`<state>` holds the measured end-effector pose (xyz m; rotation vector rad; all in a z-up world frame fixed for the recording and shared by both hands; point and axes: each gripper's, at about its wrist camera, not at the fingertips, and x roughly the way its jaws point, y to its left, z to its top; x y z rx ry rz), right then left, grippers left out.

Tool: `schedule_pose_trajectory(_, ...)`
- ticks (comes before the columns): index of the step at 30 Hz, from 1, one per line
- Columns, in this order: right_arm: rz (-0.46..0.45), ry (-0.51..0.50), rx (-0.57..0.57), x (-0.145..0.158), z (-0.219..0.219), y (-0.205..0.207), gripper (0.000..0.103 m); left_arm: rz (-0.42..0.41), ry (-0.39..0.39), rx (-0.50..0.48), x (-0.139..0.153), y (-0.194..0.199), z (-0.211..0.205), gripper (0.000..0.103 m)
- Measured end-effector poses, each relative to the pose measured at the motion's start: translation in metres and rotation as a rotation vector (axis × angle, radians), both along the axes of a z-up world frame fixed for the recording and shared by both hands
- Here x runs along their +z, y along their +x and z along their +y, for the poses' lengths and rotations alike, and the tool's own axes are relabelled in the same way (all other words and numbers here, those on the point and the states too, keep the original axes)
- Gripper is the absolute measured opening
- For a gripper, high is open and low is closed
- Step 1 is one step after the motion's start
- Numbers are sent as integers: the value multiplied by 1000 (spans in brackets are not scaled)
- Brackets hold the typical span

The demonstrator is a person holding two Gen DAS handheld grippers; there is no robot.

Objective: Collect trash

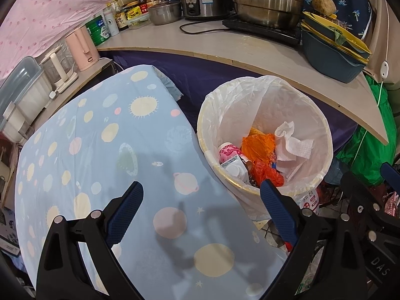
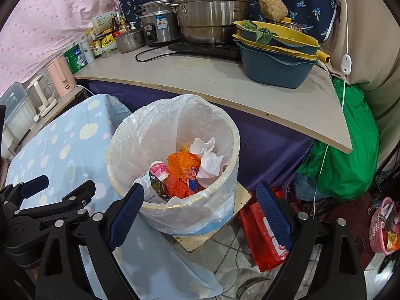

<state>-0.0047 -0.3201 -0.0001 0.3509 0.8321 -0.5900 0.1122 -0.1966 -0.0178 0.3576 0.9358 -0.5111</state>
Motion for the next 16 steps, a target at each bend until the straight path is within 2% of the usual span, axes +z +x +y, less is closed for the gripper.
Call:
schedule_pose_trajectory(9,0,-2,3,0,-2,0,91,6,1,2,0,0,0,90)
schedule_pose_trajectory(11,-1,-4,-1,-1,-3,-1,98,8,2,10,0,0,1,90)
schedule_pose_trajectory(16,-2,-7,-5,-1,-4,-3,96,11,1,4,-2,0,1,90)
